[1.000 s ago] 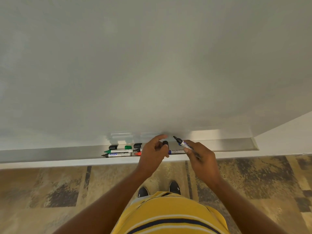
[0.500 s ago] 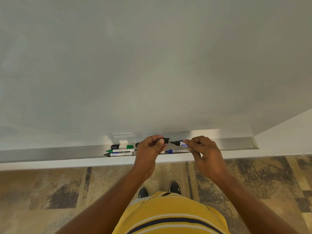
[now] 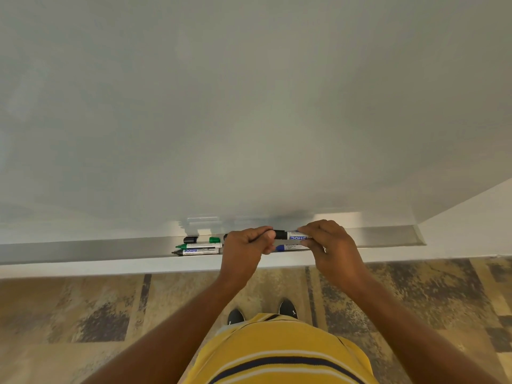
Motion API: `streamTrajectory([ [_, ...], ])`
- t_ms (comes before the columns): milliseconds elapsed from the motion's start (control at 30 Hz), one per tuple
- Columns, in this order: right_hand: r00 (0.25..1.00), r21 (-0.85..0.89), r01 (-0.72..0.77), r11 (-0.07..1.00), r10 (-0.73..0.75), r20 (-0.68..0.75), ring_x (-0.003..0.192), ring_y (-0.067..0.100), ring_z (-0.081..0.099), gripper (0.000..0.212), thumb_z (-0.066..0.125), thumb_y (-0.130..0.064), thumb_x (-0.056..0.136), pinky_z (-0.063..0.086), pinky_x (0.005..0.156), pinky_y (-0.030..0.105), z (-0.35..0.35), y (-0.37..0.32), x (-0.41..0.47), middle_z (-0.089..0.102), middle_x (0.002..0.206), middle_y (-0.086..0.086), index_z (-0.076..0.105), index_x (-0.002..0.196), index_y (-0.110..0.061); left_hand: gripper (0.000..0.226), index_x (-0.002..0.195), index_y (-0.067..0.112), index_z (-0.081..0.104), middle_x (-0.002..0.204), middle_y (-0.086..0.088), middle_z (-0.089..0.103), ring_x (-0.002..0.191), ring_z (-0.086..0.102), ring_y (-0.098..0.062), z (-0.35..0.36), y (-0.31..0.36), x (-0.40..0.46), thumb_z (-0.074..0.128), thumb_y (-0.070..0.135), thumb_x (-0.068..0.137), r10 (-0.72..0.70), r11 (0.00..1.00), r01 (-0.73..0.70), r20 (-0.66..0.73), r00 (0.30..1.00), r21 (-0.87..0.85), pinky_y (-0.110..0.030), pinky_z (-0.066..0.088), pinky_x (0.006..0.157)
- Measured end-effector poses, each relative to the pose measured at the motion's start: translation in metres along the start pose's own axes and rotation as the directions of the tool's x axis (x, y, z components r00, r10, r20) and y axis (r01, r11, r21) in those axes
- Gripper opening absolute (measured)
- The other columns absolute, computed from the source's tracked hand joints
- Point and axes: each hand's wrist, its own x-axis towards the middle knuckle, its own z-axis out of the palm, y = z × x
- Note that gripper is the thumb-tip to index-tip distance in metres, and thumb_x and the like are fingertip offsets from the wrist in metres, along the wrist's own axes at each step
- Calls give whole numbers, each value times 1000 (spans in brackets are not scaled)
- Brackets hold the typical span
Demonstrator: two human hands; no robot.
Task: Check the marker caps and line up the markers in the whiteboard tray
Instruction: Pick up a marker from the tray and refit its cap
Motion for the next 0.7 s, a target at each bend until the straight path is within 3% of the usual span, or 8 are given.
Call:
streamTrajectory([
  [133,999,-11,14,1000,-14,-34,85,27,61,29,71,6,78,41,77,25,5,-2,1,70,97,11,71,104,-6,12,94,20,76,74,-9,76,69,72,-27,1,0,1,67,14,89,11,998,-11,-9,1000,54,-36,61,74],
  [400,987,-6,53,999,-54,-148,84,25,59,33,71,12,74,45,74,31,12,3,1,69,95,9,72,101,-6,13,95,17,76,75,-12,76,70,73,-26,4,0,8,66,12,89,-5,999,5,-4,1000,32,-32,61,73],
  [533,991,52,95,994,-89,-104,91,16,54,31,69,6,78,45,78,28,13,14,4,68,99,7,70,106,-9,19,90,31,75,75,-5,77,70,73,-21,2,-4,11,66,14,90,12,999,-14,42,999,46,-26,60,70],
  [600,996,67,84,994,-83,-30,95,15,53,32,67,4,80,42,84,20,16,25,6,65,103,6,68,109,-10,22,89,36,75,77,0,77,71,73,-17,2,-8,17,66,17,90,29,989,-40,77,997,141,-27,60,74],
  [700,998,35,-3,999,1,66,95,20,54,35,64,9,81,36,86,11,31,43,7,60,103,8,68,111,-8,22,112,19,71,96,-4,76,86,72,-17,5,-19,29,59,17,94,43,913,-82,106,993,399,-31,56,88],
])
